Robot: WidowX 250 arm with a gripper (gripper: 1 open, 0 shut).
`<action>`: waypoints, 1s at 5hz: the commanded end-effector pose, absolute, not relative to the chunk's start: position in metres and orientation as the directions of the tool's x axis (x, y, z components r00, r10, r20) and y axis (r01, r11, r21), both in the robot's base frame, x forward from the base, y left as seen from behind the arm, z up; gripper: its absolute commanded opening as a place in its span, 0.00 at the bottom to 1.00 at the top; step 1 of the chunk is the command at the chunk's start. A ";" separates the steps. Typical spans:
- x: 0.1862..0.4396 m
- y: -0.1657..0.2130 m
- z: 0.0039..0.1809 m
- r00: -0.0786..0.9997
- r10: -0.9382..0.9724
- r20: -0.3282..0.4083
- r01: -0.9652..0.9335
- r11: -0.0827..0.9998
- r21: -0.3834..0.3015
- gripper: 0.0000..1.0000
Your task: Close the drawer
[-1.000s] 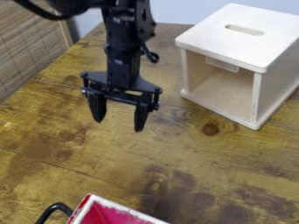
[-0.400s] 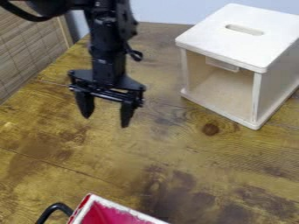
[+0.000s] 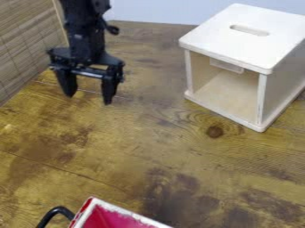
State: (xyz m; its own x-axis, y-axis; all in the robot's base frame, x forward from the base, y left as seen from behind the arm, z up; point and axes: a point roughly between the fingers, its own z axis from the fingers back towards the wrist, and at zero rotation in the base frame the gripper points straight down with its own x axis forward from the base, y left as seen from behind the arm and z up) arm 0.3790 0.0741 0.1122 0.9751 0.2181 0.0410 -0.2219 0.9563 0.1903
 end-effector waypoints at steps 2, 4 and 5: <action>0.390 0.041 0.130 0.972 0.223 0.076 -0.233 0.955 0.180 1.00; 0.352 0.041 0.132 0.986 0.151 0.075 -0.161 0.973 0.163 1.00; 0.359 0.049 0.121 0.973 0.208 0.096 -0.222 0.959 0.174 1.00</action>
State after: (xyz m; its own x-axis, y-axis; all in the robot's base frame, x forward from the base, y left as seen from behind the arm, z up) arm 0.3576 0.0403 0.1048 0.9817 0.1848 0.0449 -0.1898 0.9664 0.1731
